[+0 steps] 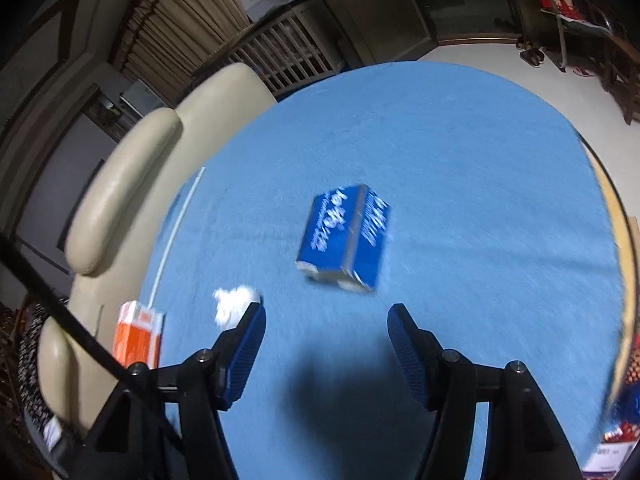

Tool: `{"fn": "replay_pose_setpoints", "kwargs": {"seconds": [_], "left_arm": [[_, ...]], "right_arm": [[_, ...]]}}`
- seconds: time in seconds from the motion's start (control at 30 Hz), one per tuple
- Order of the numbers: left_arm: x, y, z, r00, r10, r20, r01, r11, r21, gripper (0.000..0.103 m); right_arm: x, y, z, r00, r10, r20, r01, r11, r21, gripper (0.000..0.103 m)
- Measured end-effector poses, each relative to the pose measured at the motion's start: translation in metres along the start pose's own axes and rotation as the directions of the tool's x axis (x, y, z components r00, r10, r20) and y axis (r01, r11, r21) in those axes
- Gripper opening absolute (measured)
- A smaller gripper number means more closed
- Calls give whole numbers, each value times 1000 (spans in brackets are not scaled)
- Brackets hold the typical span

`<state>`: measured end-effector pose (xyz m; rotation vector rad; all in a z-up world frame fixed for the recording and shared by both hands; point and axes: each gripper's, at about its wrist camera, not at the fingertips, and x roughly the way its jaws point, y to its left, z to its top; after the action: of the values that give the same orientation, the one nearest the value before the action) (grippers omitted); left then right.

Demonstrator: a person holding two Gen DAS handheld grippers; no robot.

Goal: Collect trash
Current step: 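Move back to the table and grasp the blue toothpaste box with the right gripper, then grasp the crumpled white tissue with the left gripper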

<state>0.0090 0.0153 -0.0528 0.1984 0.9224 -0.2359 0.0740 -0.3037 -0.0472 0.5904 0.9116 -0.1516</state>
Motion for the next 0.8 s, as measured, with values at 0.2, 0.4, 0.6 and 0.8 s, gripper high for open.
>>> {"fn": "replay_pose_setpoints", "kwargs": {"seconds": [0.2, 0.4, 0.6, 0.8], "left_arm": [[9, 14, 11, 1000, 6, -4, -6, 1000, -20, 61], [13, 18, 34, 1000, -28, 10, 28, 999, -27, 61], [31, 3, 70, 979, -202, 9, 202, 979, -24, 69], [77, -31, 107, 920, -386, -71, 386, 922, -19, 73]], "right_arm": [[60, 26, 29, 989, -145, -34, 145, 989, 20, 70], [98, 36, 28, 937, -350, -11, 348, 935, -61, 70], [75, 14, 9, 971, -240, 6, 239, 967, -85, 59], [30, -23, -23, 991, -133, -14, 131, 989, -65, 59]]}}
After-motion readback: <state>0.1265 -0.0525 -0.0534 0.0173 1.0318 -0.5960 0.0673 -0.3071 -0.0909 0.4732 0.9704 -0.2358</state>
